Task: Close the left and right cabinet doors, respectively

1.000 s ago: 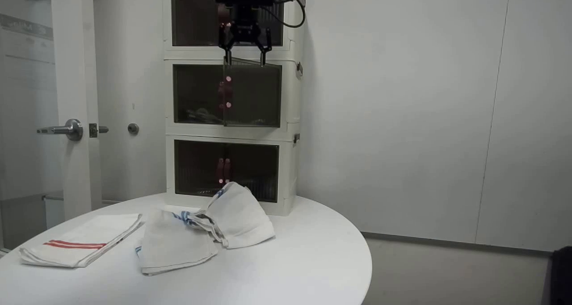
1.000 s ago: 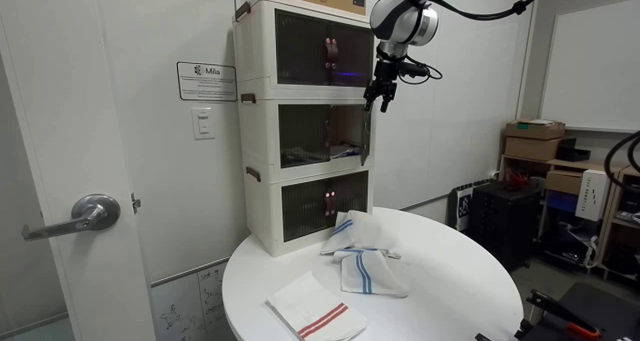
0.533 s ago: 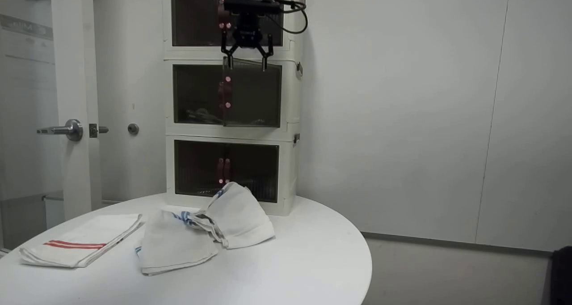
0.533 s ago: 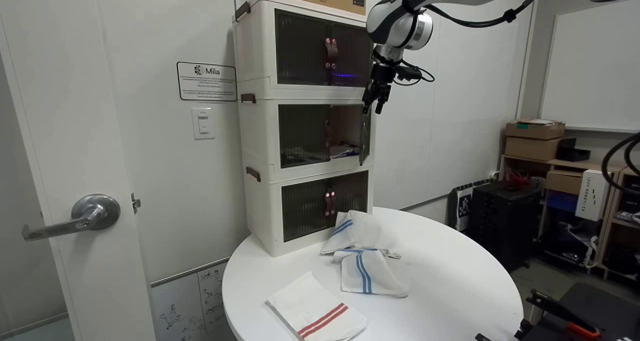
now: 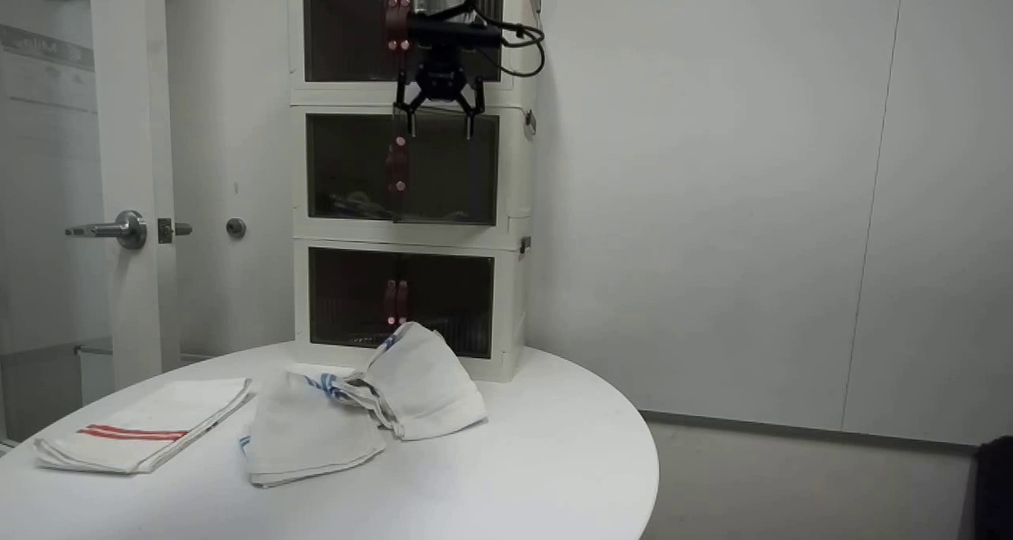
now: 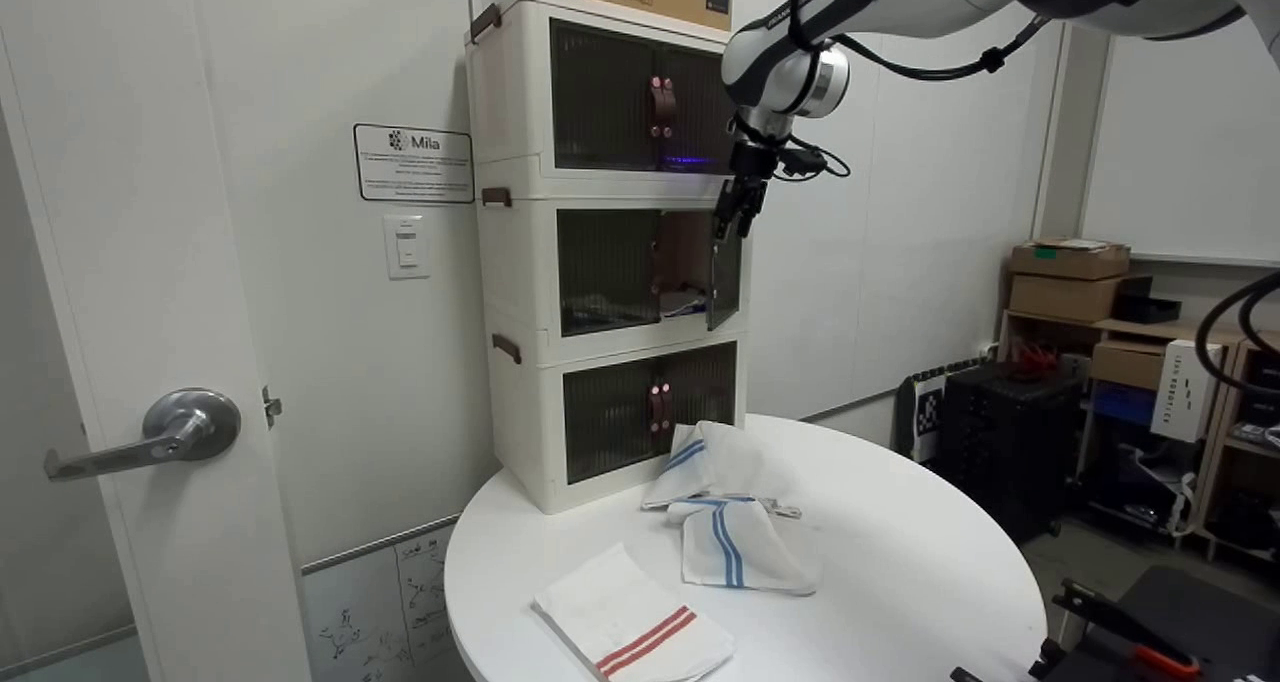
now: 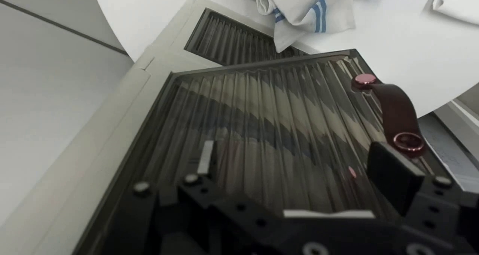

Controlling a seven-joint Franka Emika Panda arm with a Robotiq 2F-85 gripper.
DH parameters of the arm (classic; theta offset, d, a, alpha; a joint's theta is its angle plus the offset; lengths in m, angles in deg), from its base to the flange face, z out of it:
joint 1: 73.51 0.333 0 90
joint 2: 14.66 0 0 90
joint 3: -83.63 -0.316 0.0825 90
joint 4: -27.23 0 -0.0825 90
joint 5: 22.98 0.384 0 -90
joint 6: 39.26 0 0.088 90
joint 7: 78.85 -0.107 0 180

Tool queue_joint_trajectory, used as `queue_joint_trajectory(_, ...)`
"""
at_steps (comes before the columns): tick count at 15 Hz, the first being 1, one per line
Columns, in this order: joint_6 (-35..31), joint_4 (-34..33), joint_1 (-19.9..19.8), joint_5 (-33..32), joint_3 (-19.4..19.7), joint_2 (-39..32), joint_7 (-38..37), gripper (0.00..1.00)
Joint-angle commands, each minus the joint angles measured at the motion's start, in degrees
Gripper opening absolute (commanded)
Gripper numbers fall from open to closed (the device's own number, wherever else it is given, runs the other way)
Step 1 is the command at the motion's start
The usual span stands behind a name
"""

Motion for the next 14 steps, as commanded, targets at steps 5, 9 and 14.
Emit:
queue_joint_trajectory(5,-9.5,-0.2,0.8,1.2,-1.2,-0.6,-2.3,1.00)
queue_joint_trajectory(9,-11.1,-0.3,1.2,1.2,-1.0,-1.2,-7.5,1.00)
queue_joint_trajectory(14,-14.0,0.0,1.2,2.9,-1.0,-1.7,-16.6,1.00)
